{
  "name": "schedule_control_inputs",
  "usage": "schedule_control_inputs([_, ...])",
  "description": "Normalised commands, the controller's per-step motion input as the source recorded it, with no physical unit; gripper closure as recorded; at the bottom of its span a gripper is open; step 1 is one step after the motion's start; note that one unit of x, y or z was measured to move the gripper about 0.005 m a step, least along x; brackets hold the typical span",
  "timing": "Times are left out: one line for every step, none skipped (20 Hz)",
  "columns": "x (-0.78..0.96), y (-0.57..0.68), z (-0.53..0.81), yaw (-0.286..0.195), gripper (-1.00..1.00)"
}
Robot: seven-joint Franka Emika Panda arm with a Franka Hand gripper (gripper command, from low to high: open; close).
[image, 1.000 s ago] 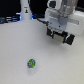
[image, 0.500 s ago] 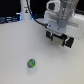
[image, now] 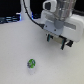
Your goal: Open the kcup holder, insert the kcup into the holder, and close the kcup holder
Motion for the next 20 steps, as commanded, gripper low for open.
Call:
schedule_control_inputs([0.3, -0.74, 0.11, -0.153, -1.0])
schedule_control_inputs([0.27, -0.76, 0.07, -0.16, -1.0])
schedule_control_inputs([0.29, -0.77, 0.08, -0.158, -1.0])
schedule_control_inputs([0.3, -0.77, 0.07, -0.155, -1.0])
schedule_control_inputs([0.32, -0.77, 0.07, -0.152, -1.0])
schedule_control_inputs([0.31, -0.76, 0.05, -0.15, -1.0])
schedule_control_inputs([0.31, -0.72, 0.03, -0.145, -1.0])
schedule_control_inputs([0.29, -0.68, 0.01, -0.141, -1.0])
schedule_control_inputs([0.28, -0.66, 0.01, -0.137, -1.0])
schedule_control_inputs([0.27, -0.63, 0.0, -0.134, -1.0])
schedule_control_inputs([0.29, -0.62, 0.0, -0.13, -1.0])
schedule_control_inputs([0.31, -0.57, 0.0, -0.121, -1.0])
schedule_control_inputs([0.36, -0.5, 0.0, -0.115, -1.0])
schedule_control_inputs([0.4, -0.42, 0.0, -0.108, -1.0])
schedule_control_inputs([0.47, -0.35, 0.0, -0.103, -1.0])
schedule_control_inputs([0.48, -0.27, 0.0, -0.104, -1.0])
schedule_control_inputs([0.53, -0.23, 0.0, -0.107, -1.0])
schedule_control_inputs([0.55, -0.21, 0.0, -0.109, -1.0])
schedule_control_inputs([0.56, -0.2, 0.0, -0.11, -1.0])
schedule_control_inputs([0.55, -0.21, 0.0, -0.114, -1.0])
